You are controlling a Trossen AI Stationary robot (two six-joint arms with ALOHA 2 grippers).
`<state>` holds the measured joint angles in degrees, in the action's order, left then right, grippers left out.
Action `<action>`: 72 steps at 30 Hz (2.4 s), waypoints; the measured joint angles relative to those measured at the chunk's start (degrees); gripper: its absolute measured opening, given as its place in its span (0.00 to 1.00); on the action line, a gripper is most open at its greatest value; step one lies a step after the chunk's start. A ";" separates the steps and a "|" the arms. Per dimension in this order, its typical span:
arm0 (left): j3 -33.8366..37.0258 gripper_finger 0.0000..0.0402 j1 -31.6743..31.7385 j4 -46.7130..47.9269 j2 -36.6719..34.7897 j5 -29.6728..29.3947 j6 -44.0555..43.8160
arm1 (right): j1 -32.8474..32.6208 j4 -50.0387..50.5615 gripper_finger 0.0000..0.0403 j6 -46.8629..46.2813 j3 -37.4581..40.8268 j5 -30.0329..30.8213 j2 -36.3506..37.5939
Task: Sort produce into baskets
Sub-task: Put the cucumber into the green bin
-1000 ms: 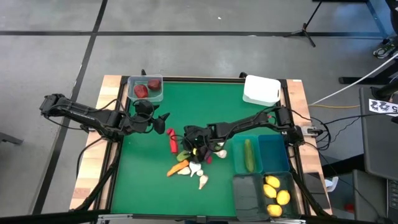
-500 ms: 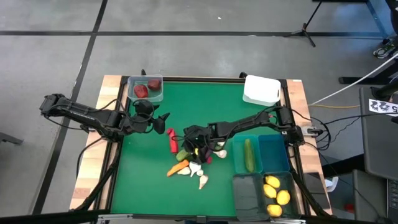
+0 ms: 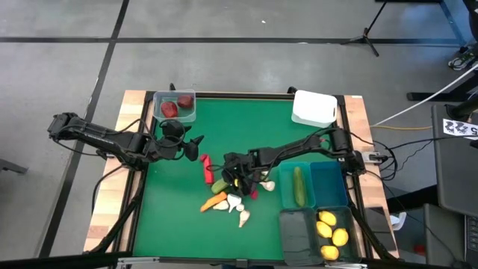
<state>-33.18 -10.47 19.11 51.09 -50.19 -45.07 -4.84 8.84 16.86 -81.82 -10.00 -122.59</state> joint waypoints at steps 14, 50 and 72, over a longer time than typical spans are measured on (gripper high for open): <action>0.01 0.86 -0.01 0.00 0.00 0.00 -0.07 | -0.07 -0.24 0.42 -0.02 -0.08 2.72 -1.86; -0.47 0.86 14.06 22.30 -18.16 11.20 -6.25 | -0.93 63.73 0.41 -10.33 -11.62 14.81 26.73; 6.85 0.86 13.84 19.98 -19.28 11.17 -12.68 | -29.88 67.09 0.42 8.52 19.31 39.67 44.85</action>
<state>-26.33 3.38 39.09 31.81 -39.03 -57.75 -34.72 75.93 25.38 -62.51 29.67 -77.75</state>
